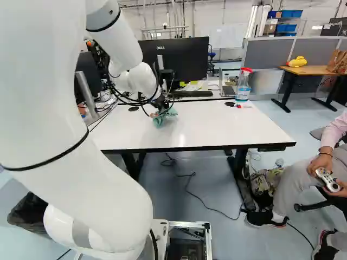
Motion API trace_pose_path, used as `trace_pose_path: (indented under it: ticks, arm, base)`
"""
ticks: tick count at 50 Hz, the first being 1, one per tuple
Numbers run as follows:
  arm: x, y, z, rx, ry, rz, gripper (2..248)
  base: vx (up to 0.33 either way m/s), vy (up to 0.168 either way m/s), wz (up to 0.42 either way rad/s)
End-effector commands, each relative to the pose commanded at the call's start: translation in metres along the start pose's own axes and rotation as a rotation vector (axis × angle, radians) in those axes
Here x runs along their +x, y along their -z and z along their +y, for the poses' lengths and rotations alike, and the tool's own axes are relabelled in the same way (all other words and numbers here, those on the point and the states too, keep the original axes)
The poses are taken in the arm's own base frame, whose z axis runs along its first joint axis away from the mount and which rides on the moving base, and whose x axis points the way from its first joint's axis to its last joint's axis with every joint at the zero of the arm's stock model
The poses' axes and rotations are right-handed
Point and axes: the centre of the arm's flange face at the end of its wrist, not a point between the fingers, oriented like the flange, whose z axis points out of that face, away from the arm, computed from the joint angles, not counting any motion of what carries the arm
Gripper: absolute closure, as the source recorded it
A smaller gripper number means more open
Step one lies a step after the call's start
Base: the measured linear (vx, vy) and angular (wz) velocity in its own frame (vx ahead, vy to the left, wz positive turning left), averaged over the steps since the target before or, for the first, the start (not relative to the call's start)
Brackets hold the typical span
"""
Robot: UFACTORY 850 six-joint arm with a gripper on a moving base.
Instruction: Clean the table with the green towel
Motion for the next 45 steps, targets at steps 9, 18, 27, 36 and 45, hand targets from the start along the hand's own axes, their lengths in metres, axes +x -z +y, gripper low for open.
trace_pose_path:
  ticks: [9,18,27,36,45]
  arm:
    - [0.010,-0.017,0.008,-0.011,-0.012,-0.009,208]
    - [0.019,-0.039,0.016,-0.021,-0.023,-0.024,208]
    - [0.026,-0.062,0.022,-0.027,-0.030,-0.038,208]
    - [0.029,-0.080,0.025,-0.029,-0.033,-0.053,208]
    - [0.025,-0.092,0.025,-0.029,-0.034,-0.071,208]
  base:
    - [0.000,0.000,0.000]
    - [0.000,0.000,0.000]
    - [0.000,0.000,0.000]
    - [0.000,0.000,0.000]
    - [0.000,0.000,0.000]
